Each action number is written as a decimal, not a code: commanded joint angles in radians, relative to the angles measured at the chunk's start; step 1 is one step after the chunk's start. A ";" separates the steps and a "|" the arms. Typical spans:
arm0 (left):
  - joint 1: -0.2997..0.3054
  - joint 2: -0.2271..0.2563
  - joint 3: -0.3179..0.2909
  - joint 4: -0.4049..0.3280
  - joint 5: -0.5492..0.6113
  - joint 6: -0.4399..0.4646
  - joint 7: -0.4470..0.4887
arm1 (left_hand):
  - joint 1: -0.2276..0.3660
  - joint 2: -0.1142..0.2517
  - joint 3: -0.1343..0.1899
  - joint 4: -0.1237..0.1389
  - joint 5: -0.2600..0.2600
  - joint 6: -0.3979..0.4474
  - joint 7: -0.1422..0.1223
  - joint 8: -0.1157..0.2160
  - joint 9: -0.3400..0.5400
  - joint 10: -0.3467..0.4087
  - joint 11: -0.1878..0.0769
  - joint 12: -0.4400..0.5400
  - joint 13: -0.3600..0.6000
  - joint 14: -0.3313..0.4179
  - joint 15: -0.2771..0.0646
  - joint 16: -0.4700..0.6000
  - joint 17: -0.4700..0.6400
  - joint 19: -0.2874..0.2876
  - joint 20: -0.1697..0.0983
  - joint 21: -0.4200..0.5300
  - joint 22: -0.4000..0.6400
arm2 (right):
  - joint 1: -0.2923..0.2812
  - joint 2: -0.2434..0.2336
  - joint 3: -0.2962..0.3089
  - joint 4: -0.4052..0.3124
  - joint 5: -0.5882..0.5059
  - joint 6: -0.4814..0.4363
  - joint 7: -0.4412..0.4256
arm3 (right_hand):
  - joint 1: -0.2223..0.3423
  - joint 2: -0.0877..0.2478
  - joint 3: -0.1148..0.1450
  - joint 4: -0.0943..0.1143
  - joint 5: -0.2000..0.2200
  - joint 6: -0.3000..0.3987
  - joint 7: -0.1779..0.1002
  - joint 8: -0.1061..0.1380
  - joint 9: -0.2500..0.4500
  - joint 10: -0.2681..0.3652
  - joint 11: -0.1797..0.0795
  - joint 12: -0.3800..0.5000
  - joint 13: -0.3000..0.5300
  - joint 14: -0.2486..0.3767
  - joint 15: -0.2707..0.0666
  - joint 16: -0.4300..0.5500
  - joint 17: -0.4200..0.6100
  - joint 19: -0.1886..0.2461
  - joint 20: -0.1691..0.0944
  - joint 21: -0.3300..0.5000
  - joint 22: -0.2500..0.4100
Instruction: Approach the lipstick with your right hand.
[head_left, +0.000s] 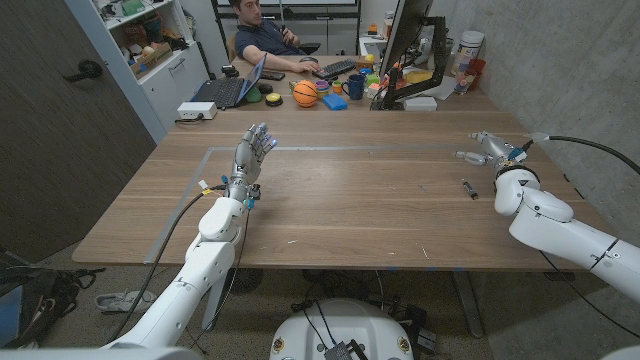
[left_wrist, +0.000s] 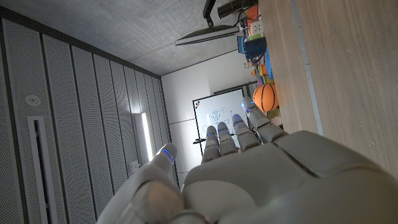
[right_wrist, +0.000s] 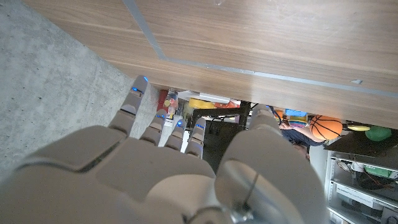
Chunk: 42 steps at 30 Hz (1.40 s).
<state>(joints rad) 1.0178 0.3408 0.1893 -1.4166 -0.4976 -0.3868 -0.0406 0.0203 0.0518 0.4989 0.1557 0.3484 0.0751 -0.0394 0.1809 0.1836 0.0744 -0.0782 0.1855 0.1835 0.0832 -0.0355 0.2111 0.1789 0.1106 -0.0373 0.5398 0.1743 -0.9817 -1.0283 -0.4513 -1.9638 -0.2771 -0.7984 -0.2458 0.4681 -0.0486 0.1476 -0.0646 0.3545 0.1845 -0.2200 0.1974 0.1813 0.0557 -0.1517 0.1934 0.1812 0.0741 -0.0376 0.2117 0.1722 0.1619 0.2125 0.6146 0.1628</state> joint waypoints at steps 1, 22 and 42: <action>0.003 0.002 -0.002 -0.003 -0.005 0.001 -0.004 | -0.007 0.010 -0.003 0.000 0.010 0.002 0.007 0.006 0.002 -0.003 0.005 0.004 0.004 0.001 -0.018 0.002 0.003 0.008 -0.003 -0.002 0.006 | 0.030 -0.033 -0.041 -0.013 0.017 -0.028 0.049 | 0.008 0.017 -0.008 0.006 -0.002 0.024 0.000 0.010 0.002 0.019 -0.005 0.009 0.002 0.014 -0.021 0.009 0.002 0.021 0.000 -0.009 0.004; 0.011 0.004 -0.006 -0.010 -0.009 0.002 -0.009 | -0.007 0.010 -0.009 0.000 0.012 0.002 0.006 0.006 0.002 -0.004 0.003 0.004 0.004 0.001 -0.018 0.003 0.003 0.010 -0.003 -0.009 0.006 | 0.073 -0.059 -0.107 -0.036 0.018 -0.093 0.102 | 0.037 0.040 -0.035 0.003 0.001 0.124 -0.001 0.012 0.001 0.059 -0.012 0.004 0.001 0.041 -0.026 0.003 -0.001 0.063 0.001 -0.060 0.004; 0.021 0.004 -0.010 -0.016 -0.011 -0.004 -0.010 | -0.007 0.009 -0.016 0.001 0.014 0.000 0.006 0.006 0.002 -0.003 0.005 0.005 0.004 0.001 -0.018 0.003 0.003 0.013 -0.002 -0.016 0.006 | 0.077 -0.071 -0.123 -0.047 0.027 -0.100 0.107 | 0.132 0.072 -0.040 -0.032 0.010 0.159 -0.002 -0.004 0.001 0.085 -0.023 -0.002 0.000 0.074 -0.042 -0.001 -0.001 0.132 -0.002 -0.105 0.004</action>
<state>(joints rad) 1.0340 0.3439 0.1811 -1.4283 -0.5076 -0.3858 -0.0497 0.0203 0.0518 0.4833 0.1572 0.3570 0.0751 -0.0394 0.1809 0.1836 0.0744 -0.0782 0.1855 0.1835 0.0832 -0.0355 0.2111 0.1789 0.1142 -0.0410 0.5283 0.1793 -0.9032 -1.0955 -0.5717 -2.0053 -0.2585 -0.8919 -0.1359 0.5853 0.0237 0.1066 -0.0871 0.3593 0.3344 -0.2198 0.1983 0.1815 0.1324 -0.1714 0.1934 0.1815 0.1396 -0.0359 0.2117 0.1673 0.2817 0.2106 0.5139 0.1655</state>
